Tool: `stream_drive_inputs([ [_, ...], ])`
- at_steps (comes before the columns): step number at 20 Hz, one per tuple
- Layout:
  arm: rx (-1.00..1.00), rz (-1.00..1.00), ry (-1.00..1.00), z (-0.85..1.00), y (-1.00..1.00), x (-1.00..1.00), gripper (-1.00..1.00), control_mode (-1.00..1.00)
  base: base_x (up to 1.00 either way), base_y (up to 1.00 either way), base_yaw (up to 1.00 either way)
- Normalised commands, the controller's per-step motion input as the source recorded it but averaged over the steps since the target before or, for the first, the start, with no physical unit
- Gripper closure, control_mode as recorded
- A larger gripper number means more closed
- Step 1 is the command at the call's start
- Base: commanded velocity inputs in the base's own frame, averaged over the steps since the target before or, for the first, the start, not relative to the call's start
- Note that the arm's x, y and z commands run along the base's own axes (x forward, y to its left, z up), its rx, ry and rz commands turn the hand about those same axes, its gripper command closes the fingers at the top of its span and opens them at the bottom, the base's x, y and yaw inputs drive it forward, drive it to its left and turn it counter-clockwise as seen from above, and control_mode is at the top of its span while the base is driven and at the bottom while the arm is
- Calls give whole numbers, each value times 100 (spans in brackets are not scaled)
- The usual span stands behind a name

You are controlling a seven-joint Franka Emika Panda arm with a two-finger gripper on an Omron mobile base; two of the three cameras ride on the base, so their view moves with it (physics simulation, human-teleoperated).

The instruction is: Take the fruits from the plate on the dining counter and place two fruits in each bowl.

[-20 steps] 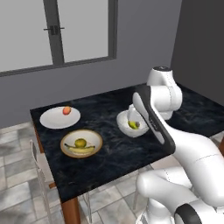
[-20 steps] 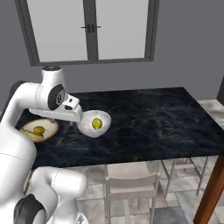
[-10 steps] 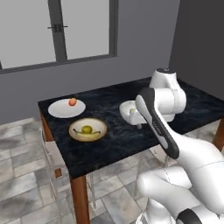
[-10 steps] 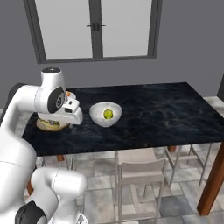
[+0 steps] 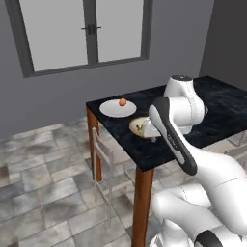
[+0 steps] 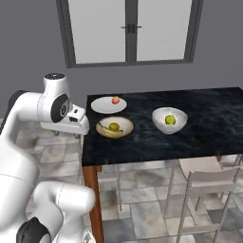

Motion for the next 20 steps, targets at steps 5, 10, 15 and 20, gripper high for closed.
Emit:
stream_drive_inputs([
  [5, 0, 0, 0, 0, 0, 0, -100, 100, 0, 93, -20],
  [10, 0, 0, 0, 0, 0, 0, -100, 100, 6, 98, -51],
  [15, 0, 0, 0, 0, 0, 0, -100, 100, 1, 83, -62],
  [20, 0, 0, 0, 0, 0, 0, -100, 100, 17, 89, -60],
])
